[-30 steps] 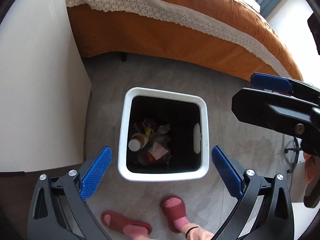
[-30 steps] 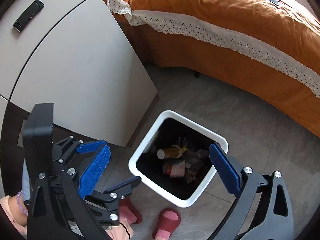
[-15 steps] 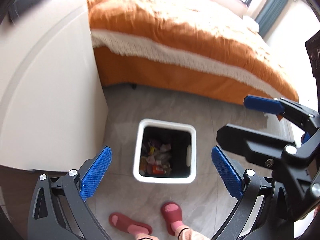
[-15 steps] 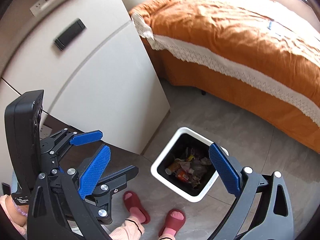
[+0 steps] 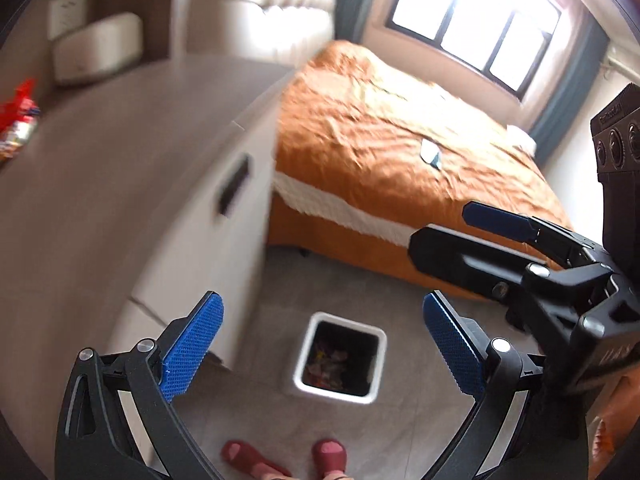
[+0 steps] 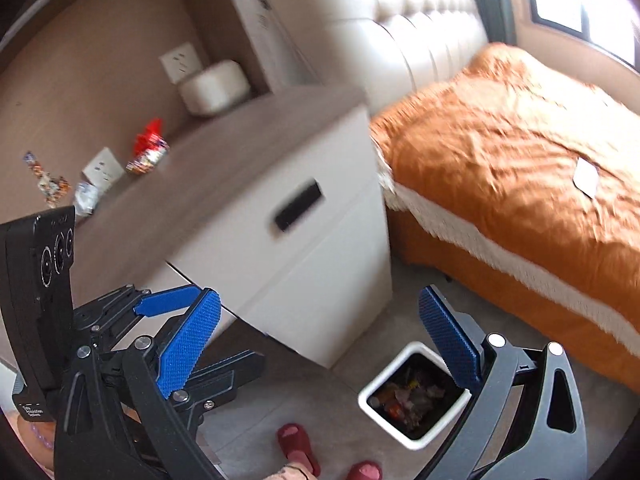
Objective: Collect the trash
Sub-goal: 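Move both open tools back toward the desk, then grasp the clear plastic bag with the left tool while the right tool grasps the red snack bag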
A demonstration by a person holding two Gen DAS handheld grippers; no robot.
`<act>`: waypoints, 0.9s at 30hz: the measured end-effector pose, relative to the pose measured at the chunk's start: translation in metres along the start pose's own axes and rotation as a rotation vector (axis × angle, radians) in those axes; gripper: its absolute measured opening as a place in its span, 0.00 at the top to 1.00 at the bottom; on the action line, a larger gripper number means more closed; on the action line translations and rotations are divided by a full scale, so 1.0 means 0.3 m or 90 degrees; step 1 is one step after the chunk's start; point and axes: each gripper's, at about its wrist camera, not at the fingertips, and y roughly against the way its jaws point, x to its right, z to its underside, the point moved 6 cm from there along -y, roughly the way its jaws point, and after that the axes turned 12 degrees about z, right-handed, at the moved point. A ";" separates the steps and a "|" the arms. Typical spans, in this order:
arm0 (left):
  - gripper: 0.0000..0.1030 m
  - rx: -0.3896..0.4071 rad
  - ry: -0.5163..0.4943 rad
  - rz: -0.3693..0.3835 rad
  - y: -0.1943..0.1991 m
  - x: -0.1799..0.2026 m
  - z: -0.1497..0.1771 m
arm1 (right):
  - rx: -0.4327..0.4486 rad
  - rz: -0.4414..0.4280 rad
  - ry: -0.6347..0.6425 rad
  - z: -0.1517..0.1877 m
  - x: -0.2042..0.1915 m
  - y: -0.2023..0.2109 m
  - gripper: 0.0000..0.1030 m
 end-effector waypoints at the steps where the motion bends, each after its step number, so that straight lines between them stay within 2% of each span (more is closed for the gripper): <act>1: 0.05 0.013 0.007 -0.016 0.047 -0.026 -0.019 | 0.011 -0.011 0.010 -0.034 -0.035 0.014 0.04; 8: 0.05 0.109 0.067 -0.152 0.359 -0.253 -0.148 | 0.082 -0.090 0.092 -0.268 -0.317 0.064 0.04; 12: 0.05 0.149 0.098 -0.206 0.503 -0.378 -0.176 | 0.103 -0.135 0.127 -0.358 -0.487 0.066 0.04; 20: 0.05 0.197 0.145 -0.272 0.706 -0.603 -0.210 | 0.104 -0.182 0.176 -0.457 -0.743 -0.010 0.04; 27: 0.05 0.220 0.180 -0.318 0.803 -0.789 -0.204 | 0.090 -0.203 0.206 -0.510 -0.932 -0.111 0.04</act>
